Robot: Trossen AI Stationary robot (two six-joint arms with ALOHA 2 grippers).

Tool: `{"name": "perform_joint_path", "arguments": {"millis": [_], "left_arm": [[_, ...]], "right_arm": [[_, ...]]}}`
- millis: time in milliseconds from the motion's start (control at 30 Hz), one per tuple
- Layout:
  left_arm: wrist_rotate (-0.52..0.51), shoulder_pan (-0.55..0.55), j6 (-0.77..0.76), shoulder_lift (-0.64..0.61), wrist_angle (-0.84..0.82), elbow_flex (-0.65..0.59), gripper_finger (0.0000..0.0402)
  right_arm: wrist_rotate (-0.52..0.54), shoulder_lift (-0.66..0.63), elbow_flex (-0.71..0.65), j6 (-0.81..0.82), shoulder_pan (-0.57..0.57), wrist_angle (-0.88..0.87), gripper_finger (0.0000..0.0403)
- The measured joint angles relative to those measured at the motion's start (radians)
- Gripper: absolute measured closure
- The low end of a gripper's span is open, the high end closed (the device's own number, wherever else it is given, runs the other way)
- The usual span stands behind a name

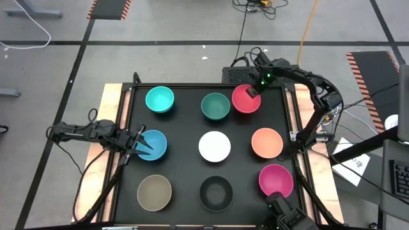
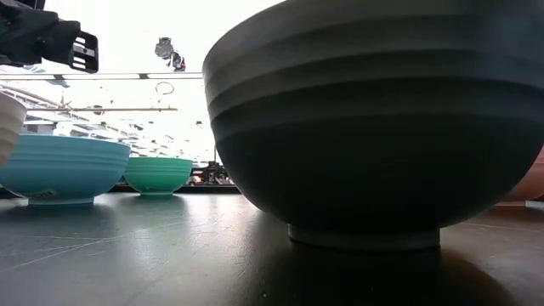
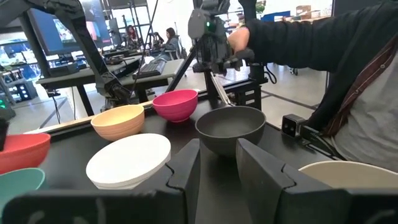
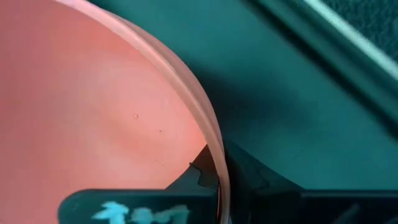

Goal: Nest bowls inside each other
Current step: Stack the orange bowl on top of the white bowl

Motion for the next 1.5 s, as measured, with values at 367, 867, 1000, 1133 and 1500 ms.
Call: {"name": "perform_joint_path", "arguments": {"millis": [367, 867, 1000, 1133, 1500], "left_arm": [[0.0, 0.0, 0.007, 0.0, 0.011, 0.0, 0.0293], [-0.027, 0.0, 0.089, 0.0, 0.048, 0.0, 0.0293], [-0.061, 0.0, 0.066, 0.0, 0.047, 0.0, 0.0293], [-0.099, 0.0, 0.062, 0.0, 0.047, 0.0, 0.0293], [-0.217, 0.0, 0.046, 0.0, 0.053, 0.0, 0.0293]], "right_arm": [[-0.053, -0.113, 0.097, -0.003, 0.068, -0.037, 0.0402], [-0.159, -0.22, 0.098, 0.052, 0.238, 0.0, 0.0403], [-0.158, -0.221, 0.098, 0.084, 0.296, 0.003, 0.0403], [-0.159, -0.221, 0.098, 0.103, 0.351, 0.007, 0.0403], [-0.16, -0.221, 0.098, 0.129, 0.486, 0.055, 0.0403]]}}
